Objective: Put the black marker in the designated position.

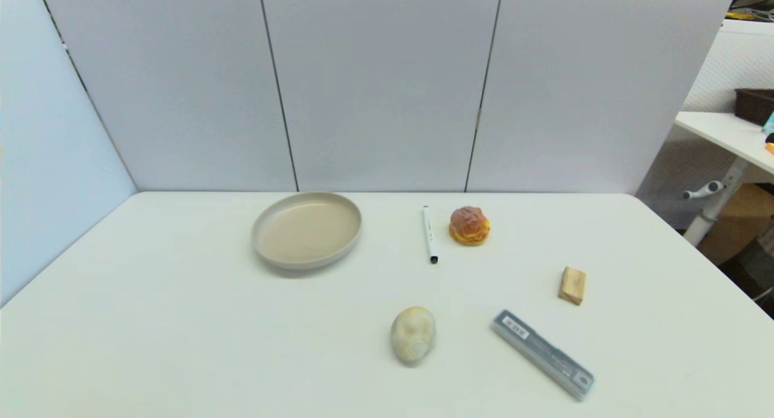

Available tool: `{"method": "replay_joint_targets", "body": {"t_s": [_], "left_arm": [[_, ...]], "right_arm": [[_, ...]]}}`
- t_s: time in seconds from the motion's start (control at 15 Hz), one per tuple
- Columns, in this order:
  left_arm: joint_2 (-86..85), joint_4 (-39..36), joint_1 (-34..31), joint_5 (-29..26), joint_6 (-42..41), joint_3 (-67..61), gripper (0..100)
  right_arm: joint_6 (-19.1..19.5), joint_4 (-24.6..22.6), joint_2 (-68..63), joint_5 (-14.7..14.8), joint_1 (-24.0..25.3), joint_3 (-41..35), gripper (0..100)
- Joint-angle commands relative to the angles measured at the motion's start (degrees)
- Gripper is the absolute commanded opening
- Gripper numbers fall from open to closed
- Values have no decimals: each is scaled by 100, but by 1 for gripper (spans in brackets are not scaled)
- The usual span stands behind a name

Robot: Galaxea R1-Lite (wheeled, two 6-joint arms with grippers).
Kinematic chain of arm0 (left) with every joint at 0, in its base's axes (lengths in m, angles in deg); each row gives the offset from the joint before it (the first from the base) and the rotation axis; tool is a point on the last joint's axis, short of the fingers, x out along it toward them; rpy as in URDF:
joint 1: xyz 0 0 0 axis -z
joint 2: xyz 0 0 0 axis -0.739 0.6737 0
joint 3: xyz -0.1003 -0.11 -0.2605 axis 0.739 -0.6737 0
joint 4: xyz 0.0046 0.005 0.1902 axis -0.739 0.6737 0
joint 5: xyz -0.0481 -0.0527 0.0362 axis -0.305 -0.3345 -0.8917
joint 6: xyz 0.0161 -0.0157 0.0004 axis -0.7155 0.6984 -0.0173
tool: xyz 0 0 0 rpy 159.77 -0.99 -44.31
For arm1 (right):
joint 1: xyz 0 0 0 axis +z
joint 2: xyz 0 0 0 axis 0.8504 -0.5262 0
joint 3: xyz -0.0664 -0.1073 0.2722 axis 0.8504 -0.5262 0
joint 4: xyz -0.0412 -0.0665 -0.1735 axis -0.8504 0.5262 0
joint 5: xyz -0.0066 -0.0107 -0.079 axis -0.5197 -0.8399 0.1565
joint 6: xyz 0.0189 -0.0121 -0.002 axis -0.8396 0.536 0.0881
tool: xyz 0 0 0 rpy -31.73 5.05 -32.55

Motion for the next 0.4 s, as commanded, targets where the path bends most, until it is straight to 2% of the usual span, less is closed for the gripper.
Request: {"method": "replay_joint_targets", "body": {"t_s": [0.07, 0.4], "left_arm": [[16, -2, 0, 3, -2, 0, 100], [16, -2, 0, 3, -2, 0, 100]], "right_arm": [[-37, 0, -7, 3, 0, 0, 100], [-107, 0, -7, 3, 0, 0, 100]]}}
